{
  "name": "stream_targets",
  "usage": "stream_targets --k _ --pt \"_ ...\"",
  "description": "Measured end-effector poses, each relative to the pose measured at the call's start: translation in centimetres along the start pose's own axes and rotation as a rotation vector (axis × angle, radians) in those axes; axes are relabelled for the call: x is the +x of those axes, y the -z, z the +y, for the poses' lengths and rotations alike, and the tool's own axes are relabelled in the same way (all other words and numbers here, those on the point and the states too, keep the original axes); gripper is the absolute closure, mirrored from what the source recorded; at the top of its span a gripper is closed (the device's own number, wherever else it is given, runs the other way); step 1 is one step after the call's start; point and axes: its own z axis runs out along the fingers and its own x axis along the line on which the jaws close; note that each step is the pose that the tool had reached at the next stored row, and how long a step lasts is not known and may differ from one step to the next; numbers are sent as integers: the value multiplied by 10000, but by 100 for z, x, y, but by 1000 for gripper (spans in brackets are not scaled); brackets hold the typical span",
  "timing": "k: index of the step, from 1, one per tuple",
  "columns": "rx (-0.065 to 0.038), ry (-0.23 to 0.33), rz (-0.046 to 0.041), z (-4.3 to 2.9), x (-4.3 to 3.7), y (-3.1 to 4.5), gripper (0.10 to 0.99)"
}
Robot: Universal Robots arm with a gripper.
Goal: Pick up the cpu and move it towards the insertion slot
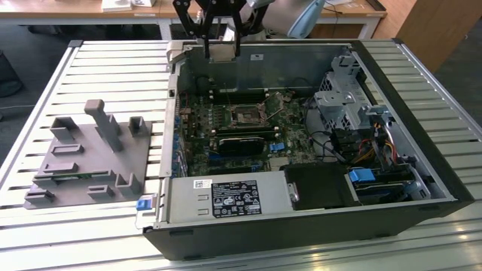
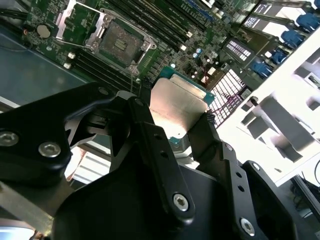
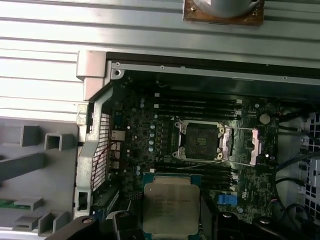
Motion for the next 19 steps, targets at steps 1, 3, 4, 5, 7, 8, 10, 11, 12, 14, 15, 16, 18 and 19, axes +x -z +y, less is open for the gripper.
stream_targets --k 1,3,4,5,7,8,10,11,12,14,15,16,18,19 --pt "-1 0 0 4 -14 0 541" --pt "-1 0 0 11 -40 -1 541" --pt "-1 0 0 16 -51 -1 541" --pt "-1 0 -1 22 -61 -1 541" --pt "-1 -1 0 36 -85 -2 541" --pt "0 -1 0 43 -98 -2 541" --pt "-1 -1 -1 56 -121 -3 541" --pt "-1 -1 -1 63 -134 -3 541" --pt "-1 -1 -1 69 -148 -3 541" --pt "-1 0 -1 81 -177 -4 541" --pt "-1 0 -1 86 -194 -4 541" --pt "-1 0 -1 91 -211 -4 541" --pt "-1 -1 -1 98 -256 -5 541" --pt "0 -2 0 100 -278 -5 541"
